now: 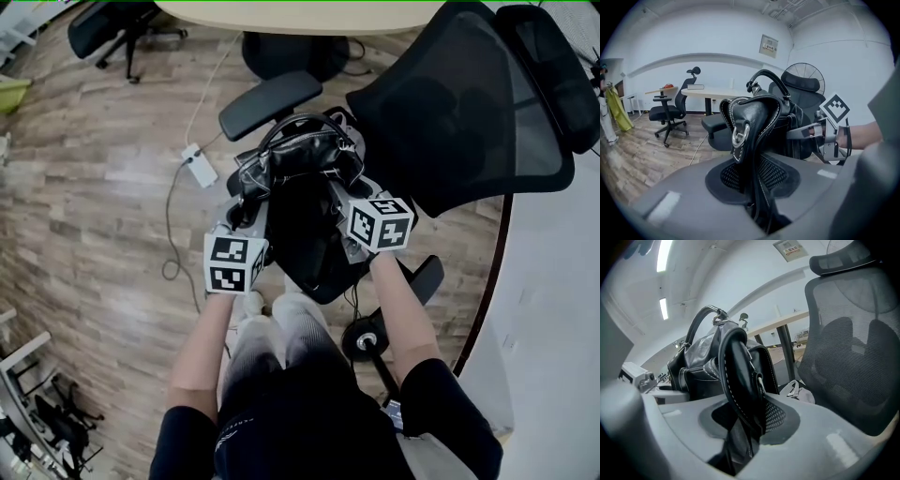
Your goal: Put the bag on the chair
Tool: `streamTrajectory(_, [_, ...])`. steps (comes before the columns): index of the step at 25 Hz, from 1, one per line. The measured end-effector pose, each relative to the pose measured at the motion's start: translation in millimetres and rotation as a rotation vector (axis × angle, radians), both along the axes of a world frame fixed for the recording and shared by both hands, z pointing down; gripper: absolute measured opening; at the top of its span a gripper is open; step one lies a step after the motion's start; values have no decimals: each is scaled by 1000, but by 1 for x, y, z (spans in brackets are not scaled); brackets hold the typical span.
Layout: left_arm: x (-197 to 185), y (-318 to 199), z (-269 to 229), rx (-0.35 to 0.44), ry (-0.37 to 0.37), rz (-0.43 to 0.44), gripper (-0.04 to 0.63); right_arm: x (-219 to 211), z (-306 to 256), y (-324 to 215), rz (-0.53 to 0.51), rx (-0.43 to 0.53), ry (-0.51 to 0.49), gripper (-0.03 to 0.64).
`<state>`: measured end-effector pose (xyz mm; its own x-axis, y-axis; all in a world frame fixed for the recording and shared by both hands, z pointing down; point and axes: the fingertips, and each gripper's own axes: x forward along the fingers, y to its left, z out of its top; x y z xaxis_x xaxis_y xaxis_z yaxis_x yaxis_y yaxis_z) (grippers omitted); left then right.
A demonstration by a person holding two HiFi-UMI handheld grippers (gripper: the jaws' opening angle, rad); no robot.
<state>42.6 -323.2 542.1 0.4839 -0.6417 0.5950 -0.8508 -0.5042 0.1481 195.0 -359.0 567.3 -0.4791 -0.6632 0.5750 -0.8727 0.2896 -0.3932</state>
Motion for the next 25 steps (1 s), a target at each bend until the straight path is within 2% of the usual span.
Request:
streamTrajectory(6, [-8,-5,24,-40,-20,-22,84,-6,28,-4,-4,-40,8,123])
streamTrajectory(11, [-17,-10,40,-62,-7,-61,89,-13,38,-8,-29,-29,36,127])
streamTrajectory(15, [-26,-16,47,-71,12,-92,121,-19,41,-11,-50,-11,60,140])
streamTrajectory(25, [-29,-22,53,-92,49,-101,171,-19,43,-13,-67,9,100,173])
